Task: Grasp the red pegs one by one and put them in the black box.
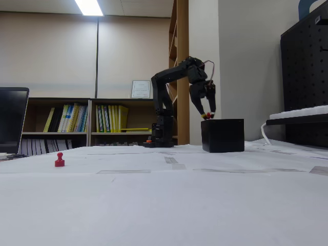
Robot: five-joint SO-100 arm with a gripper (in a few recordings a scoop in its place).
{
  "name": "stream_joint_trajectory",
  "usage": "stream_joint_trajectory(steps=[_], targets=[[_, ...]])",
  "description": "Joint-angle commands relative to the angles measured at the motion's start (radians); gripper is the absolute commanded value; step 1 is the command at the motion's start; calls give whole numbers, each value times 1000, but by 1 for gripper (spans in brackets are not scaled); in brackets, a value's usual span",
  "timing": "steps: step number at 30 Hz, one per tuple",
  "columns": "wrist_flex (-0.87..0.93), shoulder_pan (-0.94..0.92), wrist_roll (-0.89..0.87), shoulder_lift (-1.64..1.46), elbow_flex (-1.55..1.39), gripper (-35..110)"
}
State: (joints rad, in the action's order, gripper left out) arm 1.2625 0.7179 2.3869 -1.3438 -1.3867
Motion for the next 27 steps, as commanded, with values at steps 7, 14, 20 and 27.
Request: stream_joint_trajectory(steps=[7,14,20,27], targets=[[-31,23,9,-69,-34,13],[17,-126,-40,163,-63,23],[-238,-469,-195,313,132,23],[-537,-758,-431,256,336,23]])
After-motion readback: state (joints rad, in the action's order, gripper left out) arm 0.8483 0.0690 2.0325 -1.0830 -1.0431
